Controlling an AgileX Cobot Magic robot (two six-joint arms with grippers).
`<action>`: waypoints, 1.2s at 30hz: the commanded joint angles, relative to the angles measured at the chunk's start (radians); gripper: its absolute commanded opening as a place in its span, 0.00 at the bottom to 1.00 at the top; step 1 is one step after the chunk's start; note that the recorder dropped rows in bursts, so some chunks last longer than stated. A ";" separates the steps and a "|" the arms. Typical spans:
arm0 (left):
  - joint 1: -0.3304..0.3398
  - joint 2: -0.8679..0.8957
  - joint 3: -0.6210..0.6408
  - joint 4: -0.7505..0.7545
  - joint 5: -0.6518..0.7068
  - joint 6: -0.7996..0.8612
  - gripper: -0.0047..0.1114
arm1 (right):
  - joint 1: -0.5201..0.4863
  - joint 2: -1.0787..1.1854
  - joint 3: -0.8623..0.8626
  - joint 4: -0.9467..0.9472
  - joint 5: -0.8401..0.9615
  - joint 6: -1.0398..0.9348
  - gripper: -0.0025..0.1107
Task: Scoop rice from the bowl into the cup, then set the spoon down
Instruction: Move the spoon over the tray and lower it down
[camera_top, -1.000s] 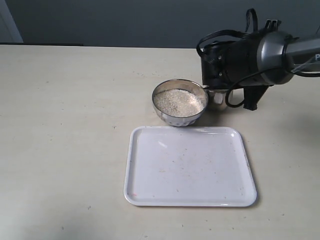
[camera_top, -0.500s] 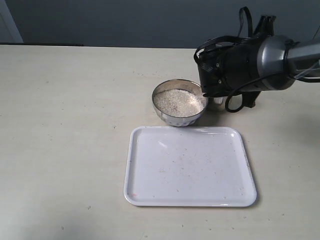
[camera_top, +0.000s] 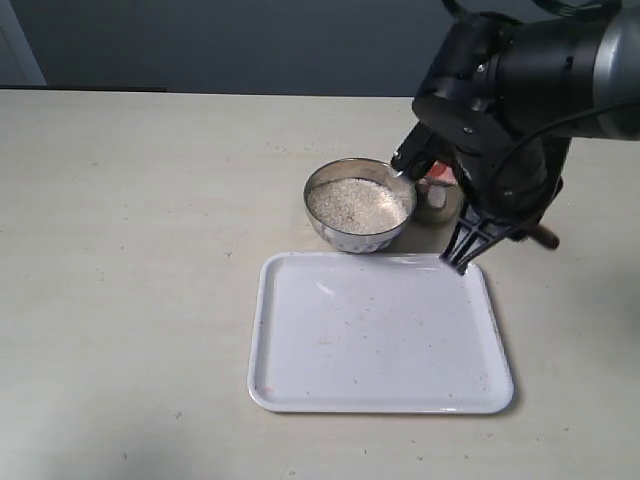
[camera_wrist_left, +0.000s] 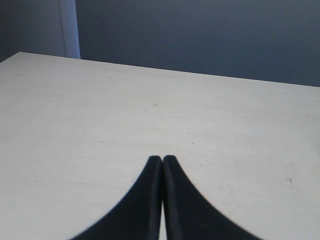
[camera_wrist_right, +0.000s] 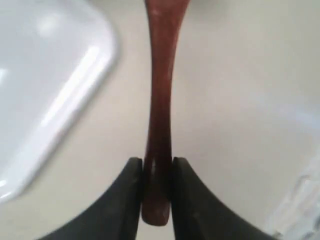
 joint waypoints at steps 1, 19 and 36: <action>-0.001 -0.001 -0.004 0.001 -0.013 -0.007 0.04 | 0.001 -0.025 -0.006 0.281 0.005 -0.167 0.01; -0.032 -0.001 -0.004 0.001 -0.013 -0.007 0.04 | 0.001 -0.025 -0.004 0.157 -0.707 0.363 0.01; -0.032 -0.001 -0.004 0.001 -0.013 -0.007 0.04 | 0.031 0.136 -0.004 0.657 -0.039 -0.647 0.01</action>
